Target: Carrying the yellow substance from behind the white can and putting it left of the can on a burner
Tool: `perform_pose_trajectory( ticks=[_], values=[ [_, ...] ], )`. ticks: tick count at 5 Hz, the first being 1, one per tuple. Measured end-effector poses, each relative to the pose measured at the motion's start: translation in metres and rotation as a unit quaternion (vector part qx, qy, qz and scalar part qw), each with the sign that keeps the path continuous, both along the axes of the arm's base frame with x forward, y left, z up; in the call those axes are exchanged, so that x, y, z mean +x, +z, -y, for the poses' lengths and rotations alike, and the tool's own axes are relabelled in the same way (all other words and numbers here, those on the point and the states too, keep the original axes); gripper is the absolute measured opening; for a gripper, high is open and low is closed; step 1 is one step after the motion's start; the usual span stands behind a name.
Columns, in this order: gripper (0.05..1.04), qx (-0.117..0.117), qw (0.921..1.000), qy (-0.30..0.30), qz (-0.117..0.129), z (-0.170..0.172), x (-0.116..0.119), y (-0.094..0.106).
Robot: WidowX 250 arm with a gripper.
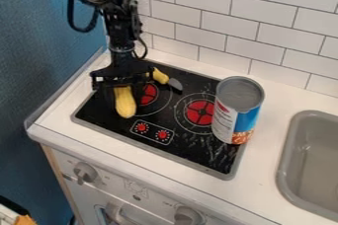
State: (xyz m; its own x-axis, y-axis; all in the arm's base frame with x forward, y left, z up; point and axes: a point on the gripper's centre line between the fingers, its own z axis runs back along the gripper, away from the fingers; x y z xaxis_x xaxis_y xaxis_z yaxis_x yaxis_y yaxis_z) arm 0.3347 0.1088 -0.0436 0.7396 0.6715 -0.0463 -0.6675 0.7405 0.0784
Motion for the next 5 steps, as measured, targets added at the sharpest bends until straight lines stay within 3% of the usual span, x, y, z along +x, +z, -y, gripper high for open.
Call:
perform_pose_trajectory(
  ticks=[1,2,4,5],
  values=[
    [0.719,-0.005,1.0000,0.005,0.002,0.0013,0.0014,-0.0004],
    [0.955,0.002,0.9998,0.021,-0.003,-0.0002,-0.0002,0.0001],
    [0.989,0.008,0.9998,0.006,-0.015,0.0014,-0.0014,0.0017],
    [0.991,0.020,0.9988,-0.015,-0.042,0.0075,-0.0044,0.0062]
  ],
)
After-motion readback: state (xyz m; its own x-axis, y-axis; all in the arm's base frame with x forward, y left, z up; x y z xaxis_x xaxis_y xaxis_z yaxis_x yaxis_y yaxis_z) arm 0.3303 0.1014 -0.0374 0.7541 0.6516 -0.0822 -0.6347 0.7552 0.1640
